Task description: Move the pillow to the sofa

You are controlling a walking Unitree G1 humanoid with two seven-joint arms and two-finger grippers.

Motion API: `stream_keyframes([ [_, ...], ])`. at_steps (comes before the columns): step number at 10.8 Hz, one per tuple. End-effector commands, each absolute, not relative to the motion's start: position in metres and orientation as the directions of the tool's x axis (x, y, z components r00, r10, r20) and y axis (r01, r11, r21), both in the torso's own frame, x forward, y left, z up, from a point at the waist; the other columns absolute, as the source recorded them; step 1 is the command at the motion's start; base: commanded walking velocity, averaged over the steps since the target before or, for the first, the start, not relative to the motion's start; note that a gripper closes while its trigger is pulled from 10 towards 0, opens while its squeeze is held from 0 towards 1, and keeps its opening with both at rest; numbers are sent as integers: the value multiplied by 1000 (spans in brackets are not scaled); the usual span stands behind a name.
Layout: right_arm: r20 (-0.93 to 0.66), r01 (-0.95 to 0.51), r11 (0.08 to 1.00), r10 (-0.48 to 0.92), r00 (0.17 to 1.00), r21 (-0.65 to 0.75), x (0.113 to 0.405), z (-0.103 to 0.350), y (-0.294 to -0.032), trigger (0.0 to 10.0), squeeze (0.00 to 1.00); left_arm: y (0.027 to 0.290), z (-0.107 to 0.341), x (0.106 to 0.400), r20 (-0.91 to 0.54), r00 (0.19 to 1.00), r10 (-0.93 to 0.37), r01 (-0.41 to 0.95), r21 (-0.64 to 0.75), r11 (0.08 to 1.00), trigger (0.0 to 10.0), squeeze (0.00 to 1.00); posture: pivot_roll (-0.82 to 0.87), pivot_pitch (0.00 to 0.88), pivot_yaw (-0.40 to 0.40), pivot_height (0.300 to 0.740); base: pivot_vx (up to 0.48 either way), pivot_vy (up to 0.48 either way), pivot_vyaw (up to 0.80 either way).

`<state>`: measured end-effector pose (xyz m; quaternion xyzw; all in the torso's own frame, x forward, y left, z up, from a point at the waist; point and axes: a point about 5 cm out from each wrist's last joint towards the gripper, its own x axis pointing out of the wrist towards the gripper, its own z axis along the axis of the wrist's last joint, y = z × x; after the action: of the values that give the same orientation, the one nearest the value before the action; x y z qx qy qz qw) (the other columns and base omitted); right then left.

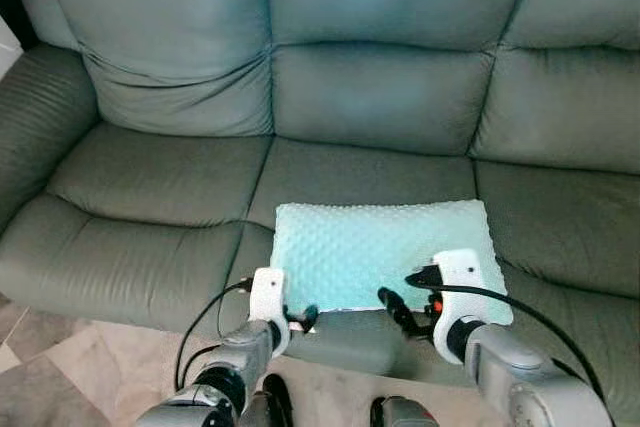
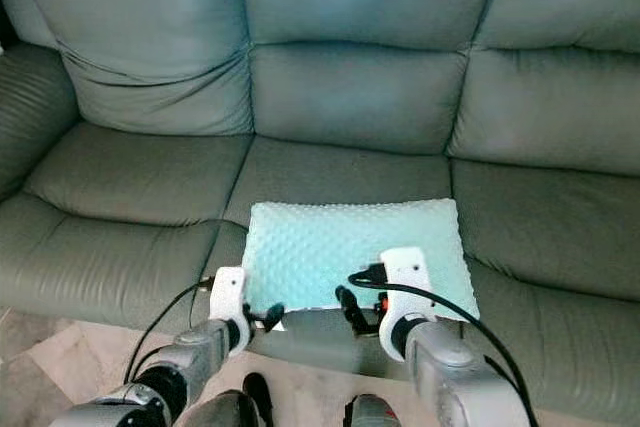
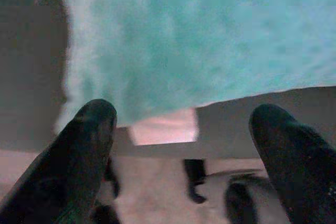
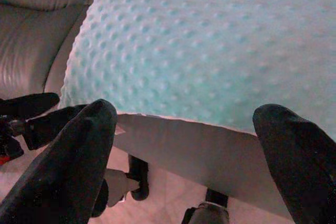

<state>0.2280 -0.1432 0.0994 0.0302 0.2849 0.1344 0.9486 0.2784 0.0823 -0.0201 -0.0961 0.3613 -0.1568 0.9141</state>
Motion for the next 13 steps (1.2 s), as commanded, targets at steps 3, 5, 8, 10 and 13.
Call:
stream_keyframes([
  [3,-447,-211,967,254,858,144,233,116,-141,10000,0,78,-25,271,-618,703,-352,202,-301,932,10000,0,-397,283,82,740,0,0,0],
  [5,-429,-215,967,254,867,139,232,120,-141,10000,0,87,-28,270,-651,711,-267,160,-221,962,10000,0,-416,304,62,740,0,0,0],
  [8,-374,-234,961,274,886,148,229,130,-139,10000,0,89,-31,268,-656,715,-241,121,-223,967,10000,0,-427,343,31,740,0,0,0],
  [10,-306,-253,954,292,906,162,230,141,-136,10000,0,87,-28,270,-636,734,-237,118,-224,967,10000,0,-430,358,20,740,0,0,0],
  [13,-229,-257,952,291,929,168,231,154,-135,10000,0,92,-19,280,-579,790,-199,95,-205,974,3490,0,-440,369,13,740,0,0,0],
])
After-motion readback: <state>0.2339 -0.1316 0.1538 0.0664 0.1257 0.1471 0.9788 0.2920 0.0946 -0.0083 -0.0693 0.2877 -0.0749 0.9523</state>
